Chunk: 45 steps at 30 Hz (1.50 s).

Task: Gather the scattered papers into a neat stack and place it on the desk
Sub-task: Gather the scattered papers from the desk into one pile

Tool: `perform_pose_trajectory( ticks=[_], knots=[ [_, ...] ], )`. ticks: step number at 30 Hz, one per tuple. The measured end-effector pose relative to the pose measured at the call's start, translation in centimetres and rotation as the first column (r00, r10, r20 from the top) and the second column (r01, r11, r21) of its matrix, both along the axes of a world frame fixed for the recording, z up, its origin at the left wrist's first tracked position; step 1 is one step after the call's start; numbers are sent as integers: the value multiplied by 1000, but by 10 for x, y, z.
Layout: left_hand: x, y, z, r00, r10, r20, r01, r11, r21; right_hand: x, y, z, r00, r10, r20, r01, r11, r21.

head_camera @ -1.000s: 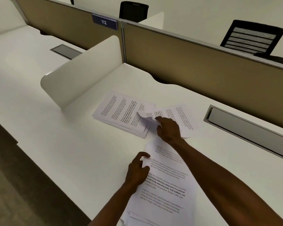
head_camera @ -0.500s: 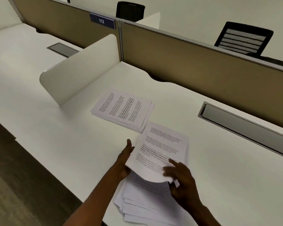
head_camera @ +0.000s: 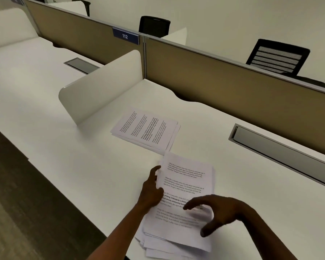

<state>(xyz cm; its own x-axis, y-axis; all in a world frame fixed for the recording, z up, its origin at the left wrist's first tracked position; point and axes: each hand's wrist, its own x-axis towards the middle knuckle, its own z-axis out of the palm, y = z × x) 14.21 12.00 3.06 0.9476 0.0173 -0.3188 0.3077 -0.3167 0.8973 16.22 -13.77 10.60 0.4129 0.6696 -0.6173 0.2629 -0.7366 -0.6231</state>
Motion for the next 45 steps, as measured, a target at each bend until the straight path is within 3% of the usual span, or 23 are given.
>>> perform_pose_trajectory(
  ticks=[1,3,5,7,12,15,17,23,25,28,32,36,42,45],
  knots=[
    [-1,-2,0,1000,-4,28,3,999,52,14,9,7,1000,-20,9,20,1000,1],
    [-2,-6,-2,995,2,95,-16,989,147,43,33,12,977,-135,167,132,991,25],
    [-3,-9,-4,993,3,122,-29,976,217,72,62,6,887,-238,397,229,971,70],
    [-3,-10,-7,994,-10,110,-22,959,281,98,93,-4,794,-294,533,285,953,100],
    [11,4,-10,991,72,116,-105,944,313,147,154,-30,762,-224,607,265,964,23],
    [33,20,-4,969,197,152,-229,944,238,172,173,-43,771,-126,625,224,971,-80],
    [54,30,3,946,301,117,-317,936,152,190,179,-48,767,-144,626,257,962,-93],
    [114,48,13,870,469,-153,-487,865,-123,251,179,-50,749,-219,625,383,913,-139],
    [129,50,13,808,530,-255,-584,776,-237,265,177,-52,772,-235,591,408,896,-177],
    [147,50,13,695,607,-386,-718,552,-425,270,177,-59,807,-253,534,407,893,-192],
    [162,52,14,620,601,-503,-768,334,-547,263,180,-66,740,-261,619,406,908,-103],
    [177,53,19,626,593,-506,-764,338,-549,258,178,-66,730,-267,629,383,922,-54],
    [192,56,26,553,712,-434,-794,291,-534,250,171,-65,757,-296,583,384,923,-31],
    [193,53,33,613,737,-285,-733,396,-553,243,162,-61,736,-461,496,465,876,123]
  ],
)
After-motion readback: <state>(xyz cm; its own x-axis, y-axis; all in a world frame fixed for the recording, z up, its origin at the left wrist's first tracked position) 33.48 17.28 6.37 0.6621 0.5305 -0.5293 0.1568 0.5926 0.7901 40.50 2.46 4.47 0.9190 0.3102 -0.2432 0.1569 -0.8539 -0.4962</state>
